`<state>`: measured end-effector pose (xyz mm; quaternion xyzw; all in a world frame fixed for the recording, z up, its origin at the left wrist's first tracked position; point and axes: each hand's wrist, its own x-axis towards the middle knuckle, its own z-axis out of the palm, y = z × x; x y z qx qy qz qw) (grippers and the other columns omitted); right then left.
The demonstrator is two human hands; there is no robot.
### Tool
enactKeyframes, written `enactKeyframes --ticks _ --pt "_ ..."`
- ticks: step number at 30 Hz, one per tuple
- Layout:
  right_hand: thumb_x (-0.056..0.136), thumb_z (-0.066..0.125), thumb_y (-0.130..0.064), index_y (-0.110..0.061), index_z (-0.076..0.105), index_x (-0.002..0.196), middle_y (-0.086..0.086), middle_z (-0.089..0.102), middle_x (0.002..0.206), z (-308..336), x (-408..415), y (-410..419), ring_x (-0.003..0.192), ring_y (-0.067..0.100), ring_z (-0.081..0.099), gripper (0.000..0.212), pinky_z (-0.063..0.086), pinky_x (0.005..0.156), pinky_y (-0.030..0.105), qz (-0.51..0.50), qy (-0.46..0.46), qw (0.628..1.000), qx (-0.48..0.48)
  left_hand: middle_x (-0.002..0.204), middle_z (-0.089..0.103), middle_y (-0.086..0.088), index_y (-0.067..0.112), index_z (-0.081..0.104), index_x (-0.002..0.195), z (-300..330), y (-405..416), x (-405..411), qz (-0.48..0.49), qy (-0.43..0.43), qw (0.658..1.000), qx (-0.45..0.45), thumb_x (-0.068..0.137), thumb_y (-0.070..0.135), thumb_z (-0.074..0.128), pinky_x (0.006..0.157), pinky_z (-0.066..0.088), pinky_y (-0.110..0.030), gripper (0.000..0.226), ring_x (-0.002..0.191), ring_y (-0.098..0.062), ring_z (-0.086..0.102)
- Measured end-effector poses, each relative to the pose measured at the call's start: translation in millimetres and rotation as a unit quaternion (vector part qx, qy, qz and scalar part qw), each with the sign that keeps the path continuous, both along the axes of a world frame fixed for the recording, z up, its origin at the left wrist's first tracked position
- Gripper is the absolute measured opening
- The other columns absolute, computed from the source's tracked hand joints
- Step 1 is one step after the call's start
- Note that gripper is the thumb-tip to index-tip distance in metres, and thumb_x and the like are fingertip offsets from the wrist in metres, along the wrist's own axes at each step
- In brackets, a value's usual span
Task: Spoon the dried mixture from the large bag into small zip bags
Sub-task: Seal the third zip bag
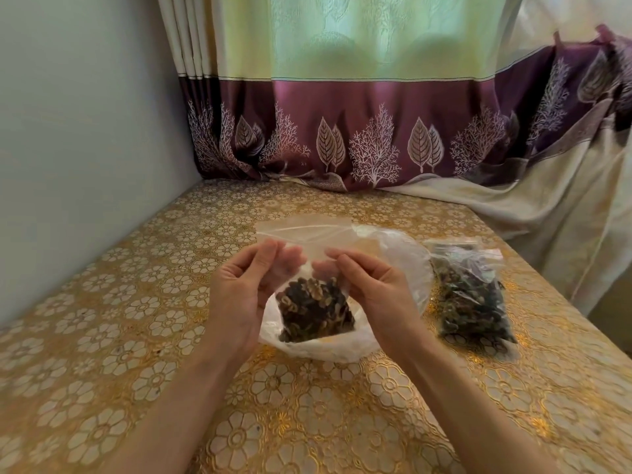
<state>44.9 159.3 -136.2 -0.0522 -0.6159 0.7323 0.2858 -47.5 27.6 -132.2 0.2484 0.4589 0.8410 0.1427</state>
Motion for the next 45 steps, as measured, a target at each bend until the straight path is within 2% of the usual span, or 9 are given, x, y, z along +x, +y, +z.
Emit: enactKeyframes --ticks 7,13,18,24,30,32,34,37,45 --pt "0.079 0.061 -0.023 -0.009 0.071 0.091 0.01 0.075 0.082 11 4 4 0.077 0.023 0.073 0.021 0.054 0.067 0.022 -0.021 0.036 0.999 -0.004 0.088 0.072 -0.016 0.008 0.068 0.09 3 0 2 0.021 0.052 0.998 -0.014 0.078 0.015 0.059 0.072 0.056 -0.029 0.016 0.083 -0.031 0.07" --pt "0.082 0.063 -0.015 -0.012 0.072 0.085 0.007 0.075 0.077 13 6 3 0.072 0.02 0.072 0.01 0.058 0.069 0.026 -0.06 0.036 0.997 0.02 0.084 0.072 -0.017 0.006 0.066 0.091 6 -1 2 0.037 0.058 0.997 -0.031 0.078 0.022 0.061 0.07 0.056 -0.03 0.021 0.077 -0.031 0.07" --pt "0.078 0.067 -0.02 -0.02 0.077 0.073 0.004 0.075 0.076 16 9 5 0.072 0.017 0.071 0.011 0.057 0.076 0.033 -0.083 0.028 0.996 0.02 0.084 0.073 -0.014 0.014 0.074 0.081 11 -6 -3 0.038 0.082 0.995 -0.046 0.073 0.023 0.066 0.071 0.056 -0.029 0.015 0.077 -0.03 0.071" --pt "0.083 0.066 -0.016 -0.025 0.076 0.069 0.0 0.074 0.071 16 9 5 0.069 0.012 0.07 0.019 0.056 0.071 0.037 -0.115 0.03 0.991 0.054 0.08 0.073 -0.012 0.01 0.071 0.083 11 -7 0 0.049 0.122 0.99 -0.055 0.078 0.021 0.064 0.069 0.057 -0.029 0.014 0.073 -0.029 0.071" --pt "0.08 0.067 -0.013 -0.014 0.069 0.081 -0.003 0.072 0.069 12 9 8 0.067 0.011 0.068 0.002 0.058 0.07 0.025 -0.098 0.04 0.987 0.121 0.079 0.073 -0.007 0.007 0.065 0.087 9 -5 5 0.081 0.175 0.976 -0.1 0.081 0.022 0.06 0.063 0.056 -0.022 0.016 0.07 -0.023 0.071" --pt "0.074 0.069 -0.021 -0.014 0.068 0.082 -0.003 0.071 0.07 12 9 9 0.067 0.011 0.067 0.01 0.057 0.07 0.024 -0.088 0.042 0.986 0.138 0.08 0.074 -0.003 0.009 0.065 0.088 9 -7 3 0.089 0.194 0.969 -0.122 0.082 0.02 0.06 0.063 0.055 -0.02 0.014 0.07 -0.019 0.071" --pt "0.073 0.068 -0.025 -0.015 0.068 0.082 -0.002 0.071 0.07 12 9 10 0.068 0.013 0.066 0.013 0.056 0.07 0.025 -0.084 0.041 0.986 0.14 0.08 0.074 -0.001 0.01 0.065 0.088 9 -9 2 0.094 0.21 0.964 -0.134 0.081 0.021 0.062 0.063 0.054 -0.018 0.014 0.07 -0.018 0.071" --pt "0.08 0.068 -0.015 -0.019 0.068 0.079 -0.002 0.071 0.069 12 10 12 0.068 0.016 0.065 0.004 0.056 0.07 0.032 -0.093 0.036 0.985 0.144 0.08 0.074 0.001 0.011 0.066 0.088 10 -10 2 0.098 0.227 0.959 -0.141 0.081 0.02 0.064 0.063 0.053 -0.015 0.012 0.072 -0.015 0.071" --pt "0.086 0.062 -0.013 -0.017 0.066 0.082 -0.004 0.068 0.069 15 13 14 0.066 0.008 0.062 0.007 0.052 0.068 0.032 -0.065 0.016 0.978 0.196 0.082 0.074 0.002 0.008 0.066 0.09 12 -9 4 0.079 0.26 0.95 -0.152 0.088 0.007 0.056 0.066 0.053 -0.016 0.01 0.075 -0.015 0.071"
